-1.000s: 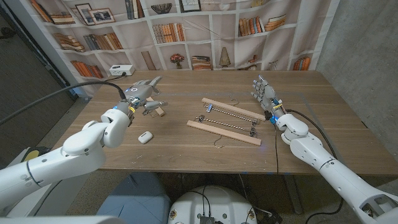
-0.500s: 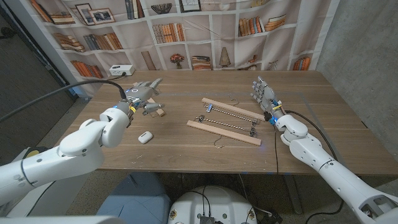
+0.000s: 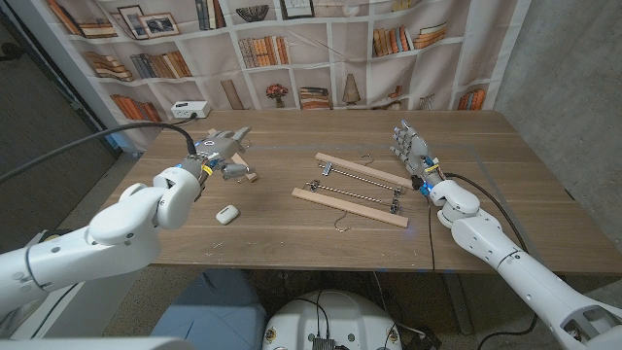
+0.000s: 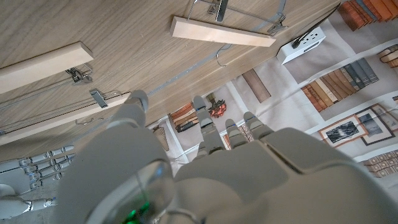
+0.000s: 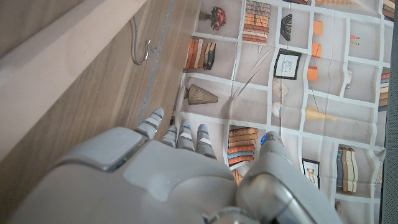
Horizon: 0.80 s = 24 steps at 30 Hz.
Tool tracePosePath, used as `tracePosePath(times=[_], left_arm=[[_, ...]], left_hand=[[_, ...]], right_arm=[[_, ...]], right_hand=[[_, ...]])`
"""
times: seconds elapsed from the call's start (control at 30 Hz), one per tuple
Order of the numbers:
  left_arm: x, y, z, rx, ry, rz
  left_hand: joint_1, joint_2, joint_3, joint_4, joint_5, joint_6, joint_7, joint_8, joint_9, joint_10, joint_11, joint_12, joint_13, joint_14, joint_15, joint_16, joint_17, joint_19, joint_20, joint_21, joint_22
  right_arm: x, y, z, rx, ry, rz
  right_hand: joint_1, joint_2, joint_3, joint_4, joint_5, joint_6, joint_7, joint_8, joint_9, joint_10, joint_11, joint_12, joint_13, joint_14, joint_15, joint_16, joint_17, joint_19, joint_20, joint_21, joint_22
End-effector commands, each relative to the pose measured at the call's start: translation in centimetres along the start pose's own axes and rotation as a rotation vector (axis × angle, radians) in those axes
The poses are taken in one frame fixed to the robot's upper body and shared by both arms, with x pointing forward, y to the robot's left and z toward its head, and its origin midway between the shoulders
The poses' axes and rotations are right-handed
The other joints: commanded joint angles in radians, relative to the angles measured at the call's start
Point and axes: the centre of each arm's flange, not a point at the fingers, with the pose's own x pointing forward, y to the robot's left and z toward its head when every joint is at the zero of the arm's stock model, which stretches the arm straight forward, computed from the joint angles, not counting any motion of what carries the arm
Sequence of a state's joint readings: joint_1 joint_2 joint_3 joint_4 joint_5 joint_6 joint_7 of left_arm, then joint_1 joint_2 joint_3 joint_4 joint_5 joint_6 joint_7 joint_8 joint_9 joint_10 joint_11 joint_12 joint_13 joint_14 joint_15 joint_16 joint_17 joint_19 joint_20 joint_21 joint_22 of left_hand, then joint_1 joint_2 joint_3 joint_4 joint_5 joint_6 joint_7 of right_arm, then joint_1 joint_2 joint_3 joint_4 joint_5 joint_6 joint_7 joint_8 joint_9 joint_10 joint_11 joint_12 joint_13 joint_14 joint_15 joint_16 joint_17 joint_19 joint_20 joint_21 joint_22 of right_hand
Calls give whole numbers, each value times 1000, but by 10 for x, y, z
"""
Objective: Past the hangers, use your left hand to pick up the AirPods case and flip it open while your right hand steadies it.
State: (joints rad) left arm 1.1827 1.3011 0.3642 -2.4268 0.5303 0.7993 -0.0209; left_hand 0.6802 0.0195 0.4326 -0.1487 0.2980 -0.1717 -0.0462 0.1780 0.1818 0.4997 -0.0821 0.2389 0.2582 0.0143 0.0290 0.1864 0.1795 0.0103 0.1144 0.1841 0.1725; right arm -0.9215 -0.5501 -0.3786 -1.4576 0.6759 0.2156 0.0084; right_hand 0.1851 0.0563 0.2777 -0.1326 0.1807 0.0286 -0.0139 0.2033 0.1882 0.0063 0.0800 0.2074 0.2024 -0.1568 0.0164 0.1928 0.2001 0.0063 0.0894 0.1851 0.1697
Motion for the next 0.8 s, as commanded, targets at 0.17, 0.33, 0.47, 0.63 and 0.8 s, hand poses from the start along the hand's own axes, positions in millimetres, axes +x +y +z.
tracePosePath(times=[0.17,0.33,0.47,0.63,0.8], left_arm=[[-8,-4,-2,15,18,-15],[-12,-5,-3,38,19,-20],[-15,-6,-5,40,14,-22],[-22,-8,-5,63,-10,-11],[-27,-10,-7,75,-11,-15]], left_hand=[[-15,-2,-3,5,-9,-96,11,17,0,6,1,2,9,-2,10,7,2,0,12,6,2],[-16,-3,-2,4,-10,-89,12,19,0,4,-2,1,10,-4,9,7,2,1,10,7,2],[-17,-3,-1,4,-12,-87,13,20,0,5,-3,2,11,-4,8,7,1,0,10,7,2],[-17,-3,0,2,-14,-67,9,26,-1,8,-3,3,12,-4,9,7,1,2,9,8,2],[-16,-3,2,0,-17,-57,15,28,-1,10,-7,3,14,-6,6,7,1,4,8,8,2]], right_arm=[[0,3,-1,0,5,-1],[0,5,-2,3,5,3],[1,7,0,-3,5,8],[3,9,2,-11,4,12],[2,10,0,-1,5,9]], right_hand=[[14,6,6,-1,-2,-4,-5,-3,4,1,6,4,2,-6,2,9,2,-5,1,4,2],[16,7,7,-2,-2,-4,-6,-3,4,1,5,4,2,-6,1,10,2,-5,0,4,2],[17,7,8,-3,-2,-3,-6,-3,4,2,4,4,2,-6,1,10,2,-4,1,5,2],[18,8,8,-3,-2,-4,-6,-3,4,1,5,4,2,-6,2,10,2,-4,0,5,2],[19,8,8,-4,-2,-4,-6,-3,4,2,5,4,2,-6,2,10,2,-4,0,5,2]])
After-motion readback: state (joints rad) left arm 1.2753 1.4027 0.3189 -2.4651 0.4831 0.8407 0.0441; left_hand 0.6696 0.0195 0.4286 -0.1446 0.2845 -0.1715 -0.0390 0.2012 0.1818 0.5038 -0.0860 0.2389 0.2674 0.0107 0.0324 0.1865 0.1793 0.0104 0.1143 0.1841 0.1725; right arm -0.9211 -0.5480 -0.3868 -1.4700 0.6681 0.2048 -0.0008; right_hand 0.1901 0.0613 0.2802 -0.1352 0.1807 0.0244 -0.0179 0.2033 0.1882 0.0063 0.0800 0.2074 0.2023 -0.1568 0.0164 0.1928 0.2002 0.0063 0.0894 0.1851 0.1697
